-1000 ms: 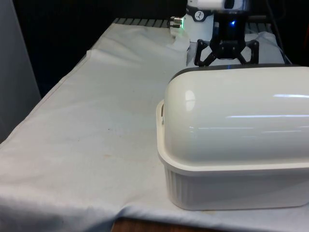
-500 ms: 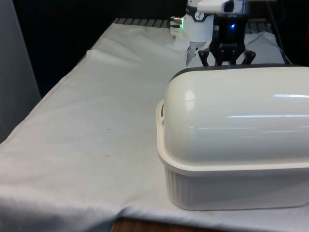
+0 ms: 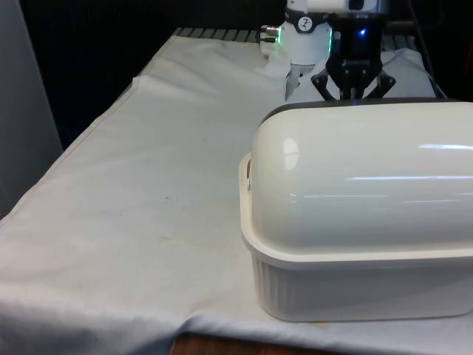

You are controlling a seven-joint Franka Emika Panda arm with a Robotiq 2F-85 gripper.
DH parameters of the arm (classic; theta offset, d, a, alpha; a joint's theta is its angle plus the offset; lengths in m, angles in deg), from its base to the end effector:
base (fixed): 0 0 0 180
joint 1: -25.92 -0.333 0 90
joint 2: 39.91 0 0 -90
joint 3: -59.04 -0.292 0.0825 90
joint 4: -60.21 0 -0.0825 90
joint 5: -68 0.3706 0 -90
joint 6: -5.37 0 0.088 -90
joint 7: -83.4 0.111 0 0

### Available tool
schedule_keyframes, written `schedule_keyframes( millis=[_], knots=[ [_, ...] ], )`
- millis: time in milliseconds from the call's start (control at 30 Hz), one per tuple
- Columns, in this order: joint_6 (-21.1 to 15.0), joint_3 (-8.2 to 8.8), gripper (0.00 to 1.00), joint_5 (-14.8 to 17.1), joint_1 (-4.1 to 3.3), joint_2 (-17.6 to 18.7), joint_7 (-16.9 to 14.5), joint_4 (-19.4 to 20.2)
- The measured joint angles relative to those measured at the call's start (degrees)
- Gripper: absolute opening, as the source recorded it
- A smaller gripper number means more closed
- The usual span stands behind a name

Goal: Open the lid, then close it.

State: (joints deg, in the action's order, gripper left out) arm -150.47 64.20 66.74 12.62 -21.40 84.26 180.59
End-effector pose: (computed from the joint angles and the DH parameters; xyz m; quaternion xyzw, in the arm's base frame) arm 0.5871 0.0860 0.2789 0.9859 0.0764 0.1490 0.0080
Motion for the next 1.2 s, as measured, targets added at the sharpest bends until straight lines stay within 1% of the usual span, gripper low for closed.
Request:
schedule_keyframes(
  millis=[100, 533, 900, 1200],
  knots=[
    [0.63, -0.06, 0.0, 0.4, 0.0, -0.06, 0.0, -0.4],
    [0.69, -0.52, 0.0, 2.12, 0.0, 0.11, -0.29, -0.74],
    [0.57, -1.32, 0.0, 2.29, -0.06, 0.29, -0.34, -1.15],
    [0.57, -1.32, 0.0, 2.29, 0.0, 1.26, -0.46, -1.89]
  ],
)
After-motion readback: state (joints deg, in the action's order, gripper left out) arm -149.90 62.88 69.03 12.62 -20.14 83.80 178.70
